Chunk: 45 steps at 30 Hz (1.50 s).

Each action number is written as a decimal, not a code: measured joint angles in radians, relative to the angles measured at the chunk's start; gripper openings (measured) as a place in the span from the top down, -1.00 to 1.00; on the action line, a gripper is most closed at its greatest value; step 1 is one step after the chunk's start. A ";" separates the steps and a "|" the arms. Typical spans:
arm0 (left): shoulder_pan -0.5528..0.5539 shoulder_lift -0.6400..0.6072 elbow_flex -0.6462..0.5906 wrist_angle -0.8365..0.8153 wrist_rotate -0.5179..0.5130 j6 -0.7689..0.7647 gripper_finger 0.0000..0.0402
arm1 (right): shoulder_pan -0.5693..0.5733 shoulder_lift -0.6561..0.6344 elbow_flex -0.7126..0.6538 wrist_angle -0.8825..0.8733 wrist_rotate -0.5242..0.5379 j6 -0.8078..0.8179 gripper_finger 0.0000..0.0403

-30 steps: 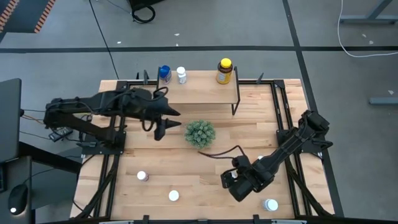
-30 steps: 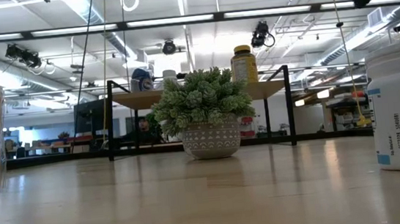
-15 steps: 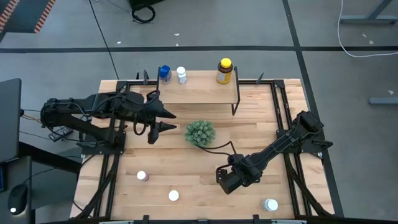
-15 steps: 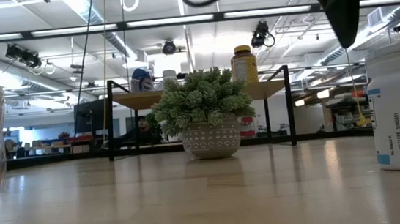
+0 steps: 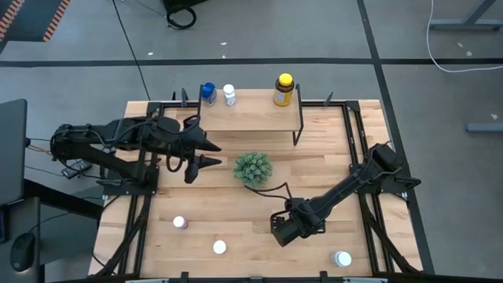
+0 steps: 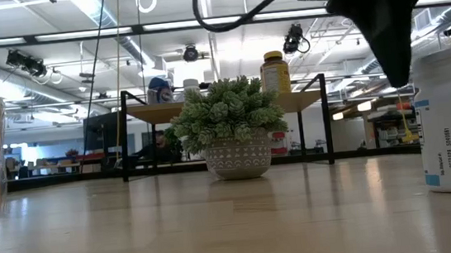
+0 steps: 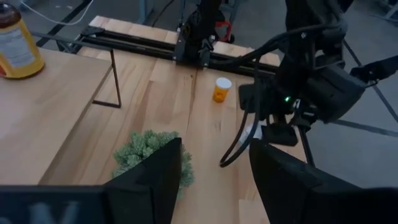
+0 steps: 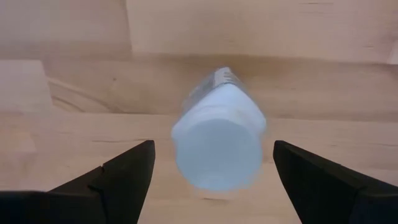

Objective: Pick and place medicine bottles onto shelf by color
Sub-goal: Put the right white medicine bottle on the shelf

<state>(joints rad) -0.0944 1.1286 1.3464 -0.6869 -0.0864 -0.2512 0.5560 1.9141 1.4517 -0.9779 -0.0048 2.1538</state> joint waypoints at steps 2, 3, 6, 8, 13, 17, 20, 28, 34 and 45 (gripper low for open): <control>0.000 0.001 0.000 -0.006 0.000 0.000 0.05 | -0.004 0.001 0.000 -0.006 0.000 -0.005 -0.67; 0.000 0.001 0.000 -0.006 0.000 0.000 0.05 | -0.008 0.001 0.000 -0.006 0.001 -0.001 -0.67; 0.000 0.001 0.000 -0.004 0.000 0.002 0.05 | -0.017 0.001 0.000 -0.016 0.001 0.010 -0.65; 0.000 0.001 0.000 -0.007 0.000 0.006 0.06 | -0.025 0.001 0.000 -0.011 0.000 0.011 -0.61; 0.000 0.001 0.000 -0.006 0.000 0.011 0.07 | -0.038 0.001 0.000 0.003 -0.023 0.018 -0.45; 0.000 0.001 0.000 -0.007 0.000 0.012 0.07 | -0.039 0.001 0.000 0.028 -0.058 0.020 -0.33; 0.000 0.001 0.000 -0.007 0.000 0.022 0.07 | -0.036 0.001 0.000 0.035 -0.074 0.020 -0.28; 0.000 0.001 0.000 -0.006 0.000 0.027 0.09 | -0.036 0.001 0.000 0.037 -0.078 0.029 -0.28; 0.000 0.001 0.000 -0.007 0.000 0.027 0.11 | -0.036 0.001 0.000 0.035 -0.078 0.029 -0.27; 0.000 0.001 0.000 -0.006 0.000 0.028 0.12 | -0.036 -0.001 0.000 0.035 -0.064 -0.013 -0.01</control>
<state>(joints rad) -0.0940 1.1297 1.3464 -0.6933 -0.0861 -0.2230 0.5201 1.9133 1.4517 -0.9430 -0.0689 2.1410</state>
